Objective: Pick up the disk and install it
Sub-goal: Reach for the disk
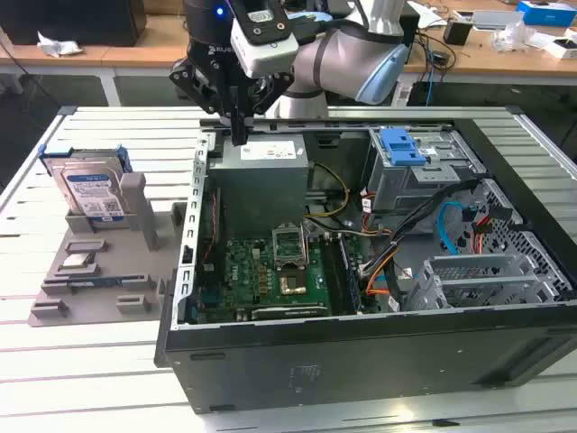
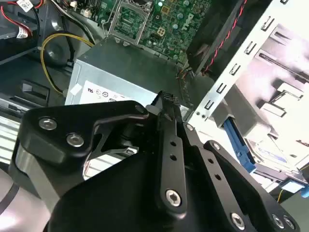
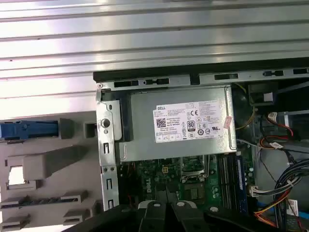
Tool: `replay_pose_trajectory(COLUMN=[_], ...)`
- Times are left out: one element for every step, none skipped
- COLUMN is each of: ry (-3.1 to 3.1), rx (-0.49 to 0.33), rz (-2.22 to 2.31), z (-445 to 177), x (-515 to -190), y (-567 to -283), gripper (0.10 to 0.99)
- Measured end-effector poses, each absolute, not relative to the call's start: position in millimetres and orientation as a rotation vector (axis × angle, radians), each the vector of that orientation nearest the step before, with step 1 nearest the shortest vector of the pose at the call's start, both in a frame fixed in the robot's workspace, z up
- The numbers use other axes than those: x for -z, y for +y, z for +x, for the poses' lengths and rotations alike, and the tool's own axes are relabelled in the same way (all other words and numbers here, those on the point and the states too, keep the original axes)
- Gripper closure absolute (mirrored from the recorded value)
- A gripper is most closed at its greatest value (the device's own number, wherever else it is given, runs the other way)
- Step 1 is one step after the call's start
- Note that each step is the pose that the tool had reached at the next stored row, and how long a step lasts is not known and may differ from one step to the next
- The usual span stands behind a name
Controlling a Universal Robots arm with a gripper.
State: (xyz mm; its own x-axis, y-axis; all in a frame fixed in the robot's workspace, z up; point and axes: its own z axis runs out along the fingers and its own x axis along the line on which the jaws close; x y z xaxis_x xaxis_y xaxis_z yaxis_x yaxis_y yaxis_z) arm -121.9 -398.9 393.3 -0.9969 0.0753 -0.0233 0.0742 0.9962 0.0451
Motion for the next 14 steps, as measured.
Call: replay_pose_trajectory(ry=[3.114,3.114,3.114,3.114,3.114,3.114,3.114,3.114,3.114,3.114,3.114,3.114,3.114,3.114], rx=[-0.069,-0.069,-0.069,-0.069,-0.069,-0.069,-0.069,-0.069,-0.069,-0.069,-0.069,-0.069,-0.069,-0.069], rz=[0.117,0.117,0.117,0.116,0.117,0.117,0.117,0.117,0.117,0.116,0.116,0.117,0.117,0.117], z=[-130,-144,-151,-157,-162,-170,-176,-180,-185,-188,-192,-196,-201,-204], x=[-393,-393,-393,-393,-393,-393,-393,-393,-393,-393,-393,-393,-393,-393], y=[-399,-399,-399,-399,-399,-399,-399,-399,-399,-399,-399,-399,-399,-399], gripper=[0.98,0.98,0.98,0.98,0.98,0.98,0.98,0.98,0.98,0.98,0.98,0.98,0.98,0.98])
